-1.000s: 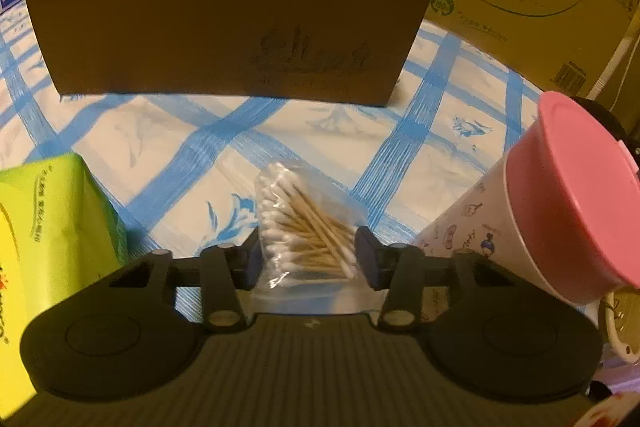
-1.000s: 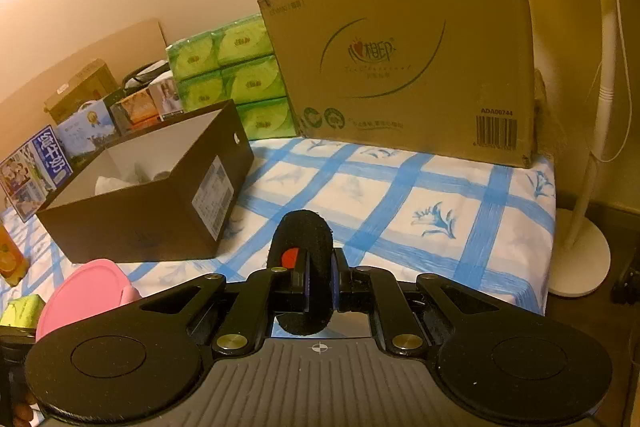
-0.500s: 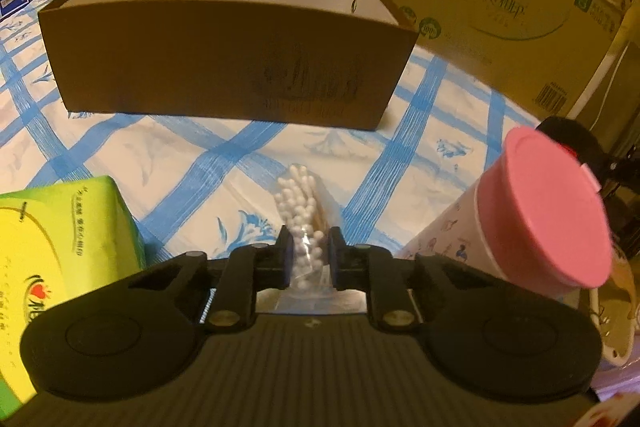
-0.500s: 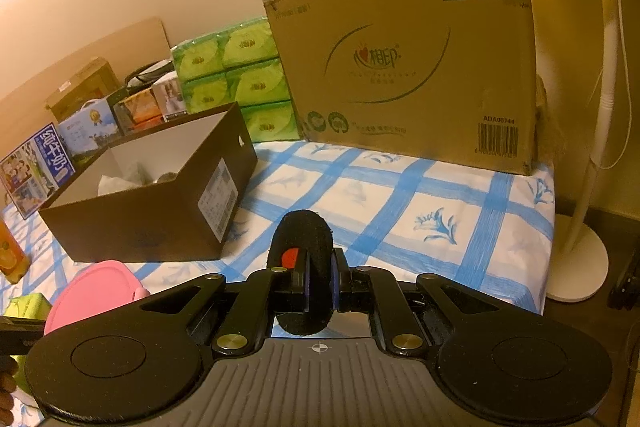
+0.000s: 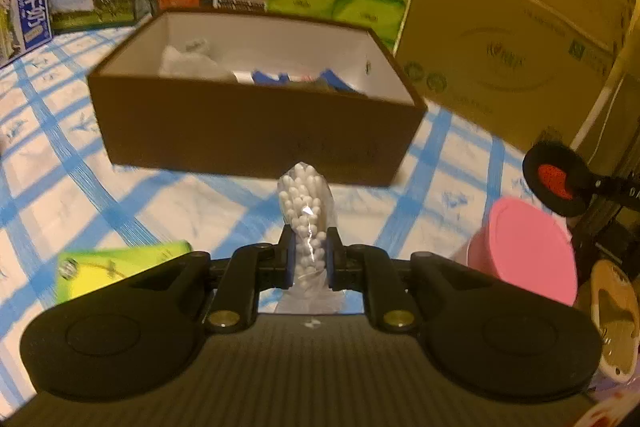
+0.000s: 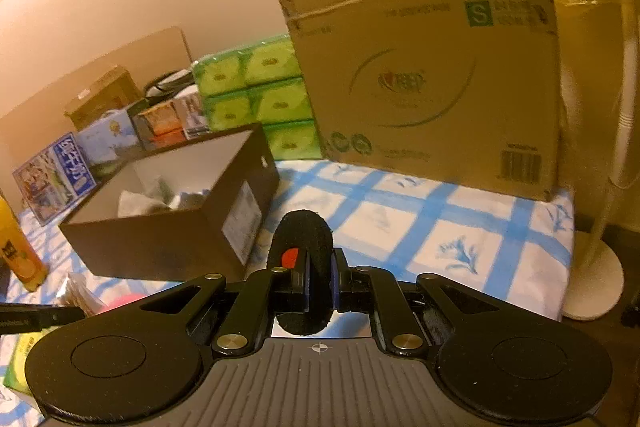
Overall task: Organize soft objects
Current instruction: 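Carry the swab bag and puff over the brown box with both tools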
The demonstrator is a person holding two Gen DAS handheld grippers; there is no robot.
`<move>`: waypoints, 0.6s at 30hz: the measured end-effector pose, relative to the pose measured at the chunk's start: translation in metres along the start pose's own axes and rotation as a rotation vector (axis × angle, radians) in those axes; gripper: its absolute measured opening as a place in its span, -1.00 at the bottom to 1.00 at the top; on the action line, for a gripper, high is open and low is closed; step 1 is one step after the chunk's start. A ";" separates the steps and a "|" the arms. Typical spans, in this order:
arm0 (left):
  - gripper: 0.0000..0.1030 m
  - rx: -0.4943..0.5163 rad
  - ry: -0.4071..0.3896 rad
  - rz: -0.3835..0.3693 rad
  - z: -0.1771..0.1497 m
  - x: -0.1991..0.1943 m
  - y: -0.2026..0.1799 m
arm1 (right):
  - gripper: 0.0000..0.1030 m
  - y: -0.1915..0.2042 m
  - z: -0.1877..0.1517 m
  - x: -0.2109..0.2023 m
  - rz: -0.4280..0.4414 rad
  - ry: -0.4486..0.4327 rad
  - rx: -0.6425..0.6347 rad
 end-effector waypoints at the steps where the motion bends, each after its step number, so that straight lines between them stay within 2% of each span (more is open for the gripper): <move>1: -0.75 -0.003 -0.010 0.000 0.004 -0.005 0.002 | -0.80 0.001 0.003 0.001 0.011 0.001 0.000; 9: -0.75 0.034 -0.111 0.007 0.052 -0.036 0.013 | -0.80 0.024 0.037 0.015 0.125 -0.003 -0.035; 18: -0.75 0.048 -0.147 0.014 0.118 -0.018 0.029 | -0.80 0.077 0.095 0.058 0.259 0.018 -0.083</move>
Point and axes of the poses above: each gripper's, at about its wrist camera, not at the fingertips, and x roughly the way its jaws point, y to its left, z to its top, the point moved 2 cm from there along x, roughly the way its jaws point, and after that the axes turned 11 degrees about -z, right-handed, at the moved point
